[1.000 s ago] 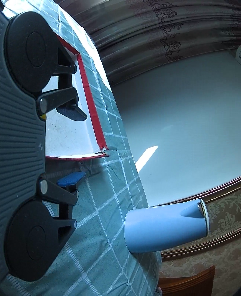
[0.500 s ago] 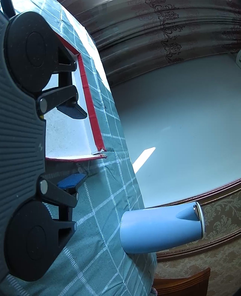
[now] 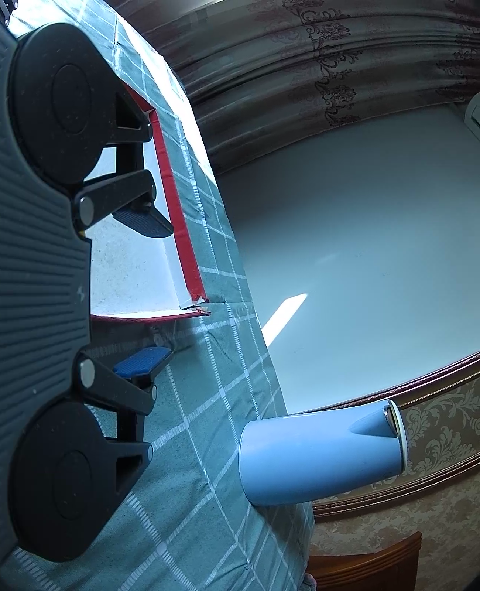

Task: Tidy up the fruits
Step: 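Grasp the large green tomato with the left gripper and drop it in the tray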

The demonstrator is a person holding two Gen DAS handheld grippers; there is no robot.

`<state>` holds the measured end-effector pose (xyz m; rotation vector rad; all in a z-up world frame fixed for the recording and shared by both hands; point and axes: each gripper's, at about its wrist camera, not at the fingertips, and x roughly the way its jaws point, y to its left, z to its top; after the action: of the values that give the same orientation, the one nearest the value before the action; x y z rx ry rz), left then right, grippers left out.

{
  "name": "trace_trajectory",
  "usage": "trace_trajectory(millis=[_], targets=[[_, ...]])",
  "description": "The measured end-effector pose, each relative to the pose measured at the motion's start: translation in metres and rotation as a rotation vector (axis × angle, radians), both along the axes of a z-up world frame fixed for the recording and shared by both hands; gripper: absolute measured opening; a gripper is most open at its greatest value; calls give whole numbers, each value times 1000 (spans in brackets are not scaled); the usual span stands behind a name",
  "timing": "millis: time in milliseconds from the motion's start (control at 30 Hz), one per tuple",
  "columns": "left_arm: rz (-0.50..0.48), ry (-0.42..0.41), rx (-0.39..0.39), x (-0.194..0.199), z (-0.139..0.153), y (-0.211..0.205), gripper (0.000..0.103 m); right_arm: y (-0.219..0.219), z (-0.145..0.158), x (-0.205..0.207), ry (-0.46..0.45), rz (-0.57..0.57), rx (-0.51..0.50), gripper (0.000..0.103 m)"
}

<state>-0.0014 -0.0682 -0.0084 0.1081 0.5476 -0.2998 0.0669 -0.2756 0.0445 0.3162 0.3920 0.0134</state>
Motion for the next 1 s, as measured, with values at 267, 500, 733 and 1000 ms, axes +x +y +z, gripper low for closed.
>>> trace_trajectory(millis=[267,500,733,1000], targets=[[15,-1,13,1,0,-1,45,-3,-1,1,6,-6,18,65],[26,-21,11,-3,1,1,35,-3,-2,1,9,6,32,66],[43,-15,48,-2,0,-3,34,-3,-2,0,2,5,40,71],[51,-22,51,-2,0,-3,30,-5,-3,0,0,6,47,71]])
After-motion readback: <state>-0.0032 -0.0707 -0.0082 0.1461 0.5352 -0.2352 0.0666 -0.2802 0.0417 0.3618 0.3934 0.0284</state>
